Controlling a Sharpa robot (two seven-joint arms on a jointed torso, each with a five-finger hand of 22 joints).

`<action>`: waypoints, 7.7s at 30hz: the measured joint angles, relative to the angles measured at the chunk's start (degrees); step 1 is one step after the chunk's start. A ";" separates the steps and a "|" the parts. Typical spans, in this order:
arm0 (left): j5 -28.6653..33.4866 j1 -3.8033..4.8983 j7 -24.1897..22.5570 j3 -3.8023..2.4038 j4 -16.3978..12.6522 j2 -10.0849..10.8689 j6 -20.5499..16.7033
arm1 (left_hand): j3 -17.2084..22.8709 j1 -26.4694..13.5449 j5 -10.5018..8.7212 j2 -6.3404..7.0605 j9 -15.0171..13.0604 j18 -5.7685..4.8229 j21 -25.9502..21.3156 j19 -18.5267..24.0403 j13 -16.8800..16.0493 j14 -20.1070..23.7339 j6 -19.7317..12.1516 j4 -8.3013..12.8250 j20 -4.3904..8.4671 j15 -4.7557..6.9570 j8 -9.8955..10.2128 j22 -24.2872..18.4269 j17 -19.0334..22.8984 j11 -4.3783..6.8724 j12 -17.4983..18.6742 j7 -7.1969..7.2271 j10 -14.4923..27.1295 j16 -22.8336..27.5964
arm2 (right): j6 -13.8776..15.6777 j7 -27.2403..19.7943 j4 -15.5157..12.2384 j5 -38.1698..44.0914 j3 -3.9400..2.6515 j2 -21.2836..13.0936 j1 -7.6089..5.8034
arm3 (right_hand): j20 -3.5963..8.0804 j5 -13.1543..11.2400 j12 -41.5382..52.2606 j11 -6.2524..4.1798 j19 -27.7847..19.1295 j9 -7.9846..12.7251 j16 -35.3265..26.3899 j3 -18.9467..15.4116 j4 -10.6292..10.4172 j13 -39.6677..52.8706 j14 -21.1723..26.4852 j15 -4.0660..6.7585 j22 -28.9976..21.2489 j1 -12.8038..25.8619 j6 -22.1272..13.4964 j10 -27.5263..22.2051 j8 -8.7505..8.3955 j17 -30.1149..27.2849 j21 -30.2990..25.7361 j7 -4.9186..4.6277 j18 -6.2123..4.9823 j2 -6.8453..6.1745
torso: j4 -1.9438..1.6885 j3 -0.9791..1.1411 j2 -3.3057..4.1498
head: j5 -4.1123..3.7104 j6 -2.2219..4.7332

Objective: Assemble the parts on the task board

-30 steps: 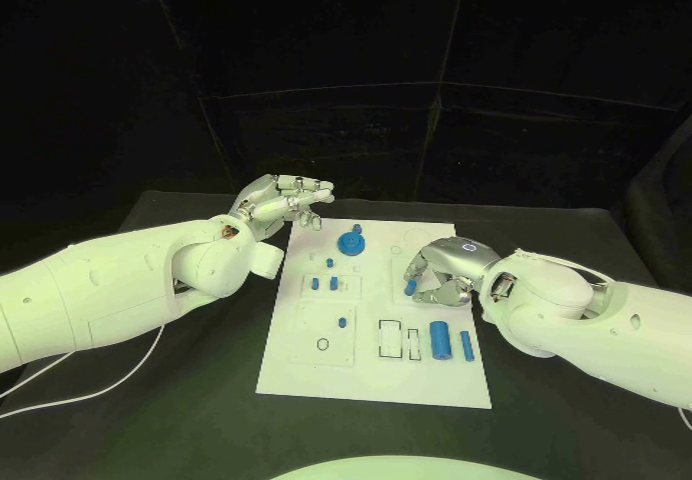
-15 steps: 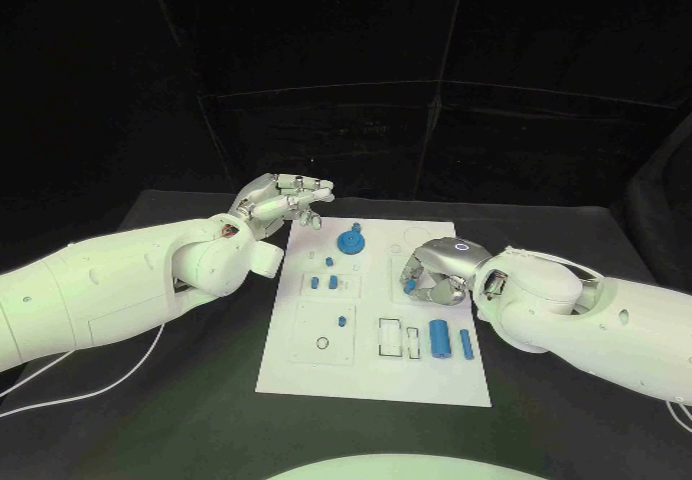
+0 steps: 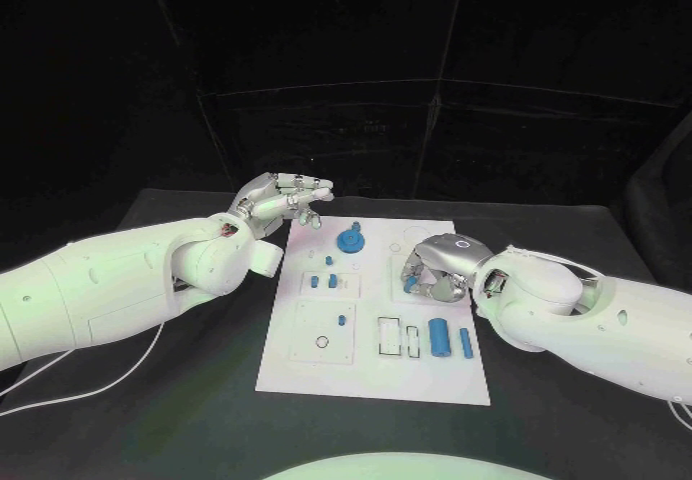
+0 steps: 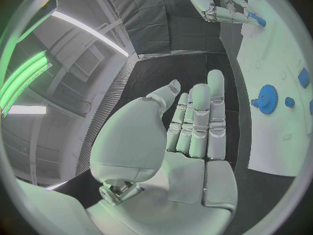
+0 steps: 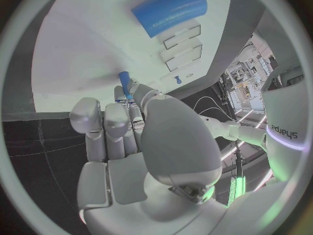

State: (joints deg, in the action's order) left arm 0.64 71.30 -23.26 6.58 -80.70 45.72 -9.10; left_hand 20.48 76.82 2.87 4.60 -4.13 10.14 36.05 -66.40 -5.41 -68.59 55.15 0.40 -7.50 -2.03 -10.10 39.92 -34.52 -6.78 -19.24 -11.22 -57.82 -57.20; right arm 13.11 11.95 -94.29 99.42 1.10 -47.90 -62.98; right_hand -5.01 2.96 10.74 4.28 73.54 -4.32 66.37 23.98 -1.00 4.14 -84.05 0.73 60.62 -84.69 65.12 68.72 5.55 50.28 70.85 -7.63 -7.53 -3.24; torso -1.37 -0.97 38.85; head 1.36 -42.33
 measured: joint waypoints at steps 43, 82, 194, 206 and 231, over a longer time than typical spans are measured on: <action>0.01 -0.11 0.22 0.07 -0.08 -0.25 0.49 | 0.00 0.00 0.00 0.00 0.00 0.00 0.00 0.00 0.00 0.19 -0.08 0.00 0.00 0.19 -0.12 -0.11 0.19 -0.19 0.00 0.08 0.19 0.00 | 3.01 -8.71 -2.26 -8.87 -0.42 11.49 3.87 | -0.01 1.03 -2.66 0.19 -0.02 0.18 0.50 3.66 1.61 -0.09 0.01 0.00 0.40 1.31 -0.43 0.21 -0.80 0.19 0.29 -0.46 0.89 -1.33 | -0.10 -0.10 0.06 | 1.86 -0.84; 0.01 -0.10 0.35 0.06 0.11 -0.41 0.85 | 0.00 0.00 0.00 0.00 0.00 0.00 0.00 0.00 0.00 0.40 -0.08 0.00 0.00 -0.02 -0.11 -0.16 0.38 -0.19 -0.27 0.08 0.18 0.23 | -2.90 -5.44 -0.34 -0.11 -0.19 14.54 5.25 | -0.01 1.14 -2.89 -0.38 -0.02 0.08 0.72 3.58 1.58 -0.03 0.01 0.00 0.49 2.02 -0.80 0.79 -1.14 0.31 0.49 -0.47 0.87 -1.65 | 0.02 -0.05 0.00 | 2.26 -1.17; 0.02 -0.11 1.30 1.02 -0.31 1.38 1.87 | -0.47 0.00 0.00 0.00 0.00 -0.01 -0.54 0.20 0.00 1.01 -0.50 -0.17 -0.20 -0.22 -0.56 -0.50 1.35 -0.19 -0.66 0.09 0.59 0.64 | -2.62 20.08 -9.76 -12.33 -0.20 -7.45 6.45 | 1.44 12.45 47.52 -3.62 8.20 -5.99 13.64 -33.24 -15.64 51.27 0.11 1.96 14.31 16.27 -11.63 5.05 20.43 18.01 10.80 2.41 3.22 2.77 | 1.81 -0.27 -1.13 | -3.05 -0.68; 0.02 -0.11 1.37 1.03 -0.32 1.49 1.96 | -0.47 0.00 0.00 0.00 0.00 -0.01 -0.54 0.20 0.00 1.01 -0.50 -0.16 -0.20 -0.23 -0.55 -0.49 1.34 -0.19 -0.66 0.08 0.59 0.64 | 2.74 20.36 -12.32 -12.95 0.12 -9.21 7.01 | 2.46 14.68 50.04 -4.58 9.22 -7.58 15.14 -33.76 -15.52 55.29 0.01 2.67 14.30 15.22 -9.78 7.65 21.57 21.44 12.14 3.39 4.01 5.77 | 1.96 -0.21 -1.27 | -3.00 -0.51; 0.02 -0.13 1.45 1.08 -0.49 1.30 2.12 | -0.47 0.00 0.00 0.00 0.00 -0.01 -0.54 0.20 0.00 1.01 -0.50 -0.16 -0.20 -0.23 -0.55 -0.49 1.34 -0.19 -0.66 0.08 0.59 0.63 | 6.71 19.88 -12.10 -17.65 0.06 -2.04 6.97 | 2.45 14.36 50.28 -4.59 9.62 -8.51 15.60 -35.85 -15.71 56.18 0.02 3.08 14.30 16.30 -8.95 8.48 21.57 22.22 12.46 3.81 4.00 7.28 | 1.73 -0.31 -1.20 | -2.69 -0.25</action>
State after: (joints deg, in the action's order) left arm 0.66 71.17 -21.81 7.66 -81.19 47.02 -6.98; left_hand 20.01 76.82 2.87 4.60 -4.14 10.13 35.51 -66.20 -5.41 -67.58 54.65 0.24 -7.70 -2.26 -10.65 39.44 -33.19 -6.97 -19.90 -11.13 -57.23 -56.56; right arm 19.81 31.82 -106.39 81.77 1.16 -49.94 -56.01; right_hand -2.56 17.33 61.02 -0.31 83.16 -12.82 81.97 -11.87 -16.70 60.32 -84.04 3.81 74.91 -68.39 56.17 77.20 27.12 72.50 83.32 -3.81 -3.54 4.04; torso 0.36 -1.29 37.66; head -1.33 -42.58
